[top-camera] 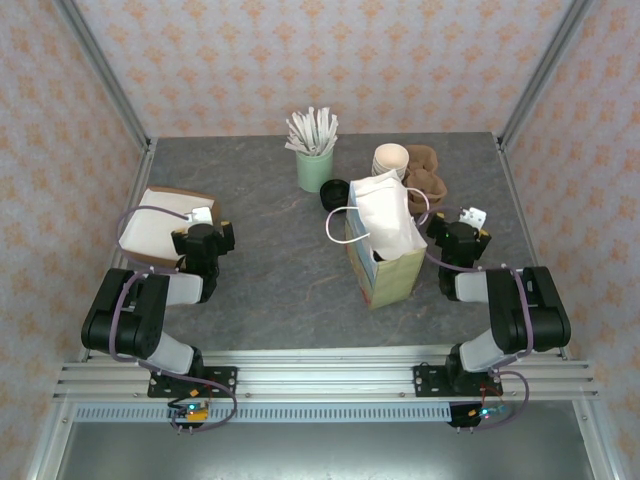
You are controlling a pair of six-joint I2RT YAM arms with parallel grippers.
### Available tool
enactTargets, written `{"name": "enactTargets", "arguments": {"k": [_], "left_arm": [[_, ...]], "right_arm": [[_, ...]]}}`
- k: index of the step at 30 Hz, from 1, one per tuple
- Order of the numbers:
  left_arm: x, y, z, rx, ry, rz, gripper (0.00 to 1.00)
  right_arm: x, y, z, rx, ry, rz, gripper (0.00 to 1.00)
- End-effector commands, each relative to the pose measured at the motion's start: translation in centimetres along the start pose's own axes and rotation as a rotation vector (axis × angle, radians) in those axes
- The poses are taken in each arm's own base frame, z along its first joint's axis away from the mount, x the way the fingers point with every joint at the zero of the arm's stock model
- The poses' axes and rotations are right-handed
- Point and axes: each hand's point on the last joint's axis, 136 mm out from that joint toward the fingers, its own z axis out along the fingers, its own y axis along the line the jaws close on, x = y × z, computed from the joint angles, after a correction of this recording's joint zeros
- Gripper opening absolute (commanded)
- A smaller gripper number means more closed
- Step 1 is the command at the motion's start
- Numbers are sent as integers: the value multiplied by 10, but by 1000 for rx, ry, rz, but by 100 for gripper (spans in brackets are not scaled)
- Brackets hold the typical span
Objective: Pack the takeout coffee
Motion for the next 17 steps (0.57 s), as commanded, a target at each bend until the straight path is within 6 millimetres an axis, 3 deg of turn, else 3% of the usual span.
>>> {"name": "enactTargets", "arguments": {"k": [1, 17], "left_arm": [[-22, -3, 1, 11, -64, -34, 100], [-21, -3, 1, 11, -63, -32, 100]], "right_arm": [[-2, -2, 2, 22, -3, -19, 99], [-2, -2, 2, 22, -3, -18, 99]]}}
